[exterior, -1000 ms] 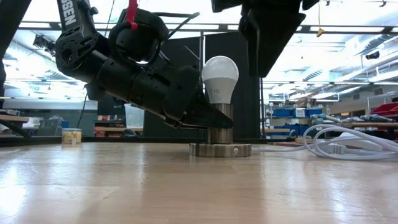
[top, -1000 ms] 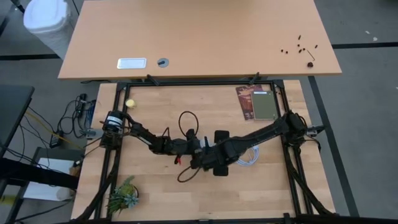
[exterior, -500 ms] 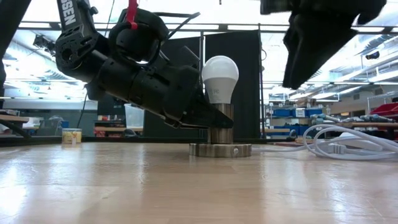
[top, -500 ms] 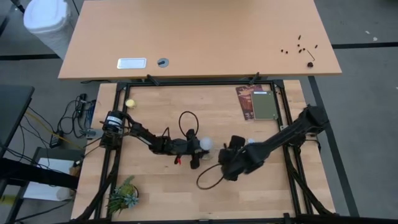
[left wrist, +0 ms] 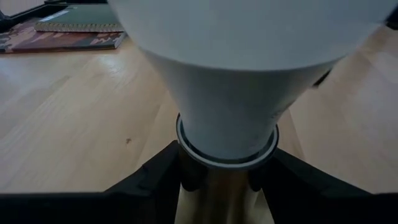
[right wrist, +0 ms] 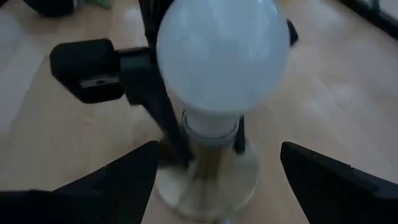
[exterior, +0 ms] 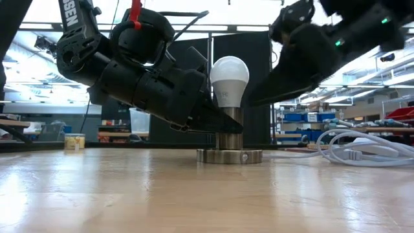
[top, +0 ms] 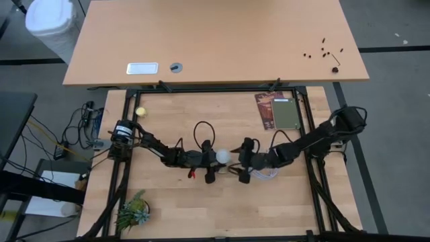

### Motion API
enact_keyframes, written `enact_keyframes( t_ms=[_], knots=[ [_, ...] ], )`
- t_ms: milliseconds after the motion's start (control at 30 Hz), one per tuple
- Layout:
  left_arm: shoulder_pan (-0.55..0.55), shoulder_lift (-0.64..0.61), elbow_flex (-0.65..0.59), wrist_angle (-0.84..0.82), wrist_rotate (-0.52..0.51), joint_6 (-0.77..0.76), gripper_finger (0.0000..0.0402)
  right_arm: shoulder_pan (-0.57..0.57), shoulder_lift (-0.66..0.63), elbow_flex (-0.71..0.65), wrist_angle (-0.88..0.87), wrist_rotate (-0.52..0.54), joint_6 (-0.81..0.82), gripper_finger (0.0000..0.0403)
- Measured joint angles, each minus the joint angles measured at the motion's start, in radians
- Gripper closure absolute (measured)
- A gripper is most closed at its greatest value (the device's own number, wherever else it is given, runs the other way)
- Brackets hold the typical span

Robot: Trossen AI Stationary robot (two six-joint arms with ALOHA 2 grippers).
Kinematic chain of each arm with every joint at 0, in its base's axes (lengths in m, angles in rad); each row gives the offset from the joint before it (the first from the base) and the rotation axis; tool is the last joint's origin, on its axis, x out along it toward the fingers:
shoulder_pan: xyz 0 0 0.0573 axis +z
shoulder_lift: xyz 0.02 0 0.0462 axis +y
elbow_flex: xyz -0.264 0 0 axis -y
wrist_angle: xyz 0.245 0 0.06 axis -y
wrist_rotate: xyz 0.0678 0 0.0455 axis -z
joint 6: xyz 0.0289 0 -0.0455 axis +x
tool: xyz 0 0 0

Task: Screw lightbulb
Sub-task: Insert the lightbulb into the lamp

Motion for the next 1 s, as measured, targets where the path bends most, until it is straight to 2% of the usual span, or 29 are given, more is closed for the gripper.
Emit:
enact_keyframes(
  t_ms=[133,333,567,833,1000],
  knots=[
    [0.0,0.0,0.0,0.005,0.005,0.002,0.0208,-0.044,0.029,0.0,0.134,-0.063,-0.114,0.0057],
    [0.0,0.001,0.0,0.017,0.006,0.006,0.0208,-0.098,0.057,0.0,0.202,-0.18,-0.152,0.0057],
    [-0.001,0.002,-0.001,0.025,0.007,0.007,0.0208,-0.122,0.142,0.0,0.406,-0.259,-0.234,0.0057],
    [-0.001,0.002,0.0,0.032,0.007,0.007,0.0208,-0.139,0.244,0.0,0.599,-0.29,-0.26,0.0057],
    [-0.001,0.002,0.0,0.031,0.006,0.006,0.0208,-0.138,0.243,-0.001,0.608,-0.29,-0.263,0.007]
  ],
)
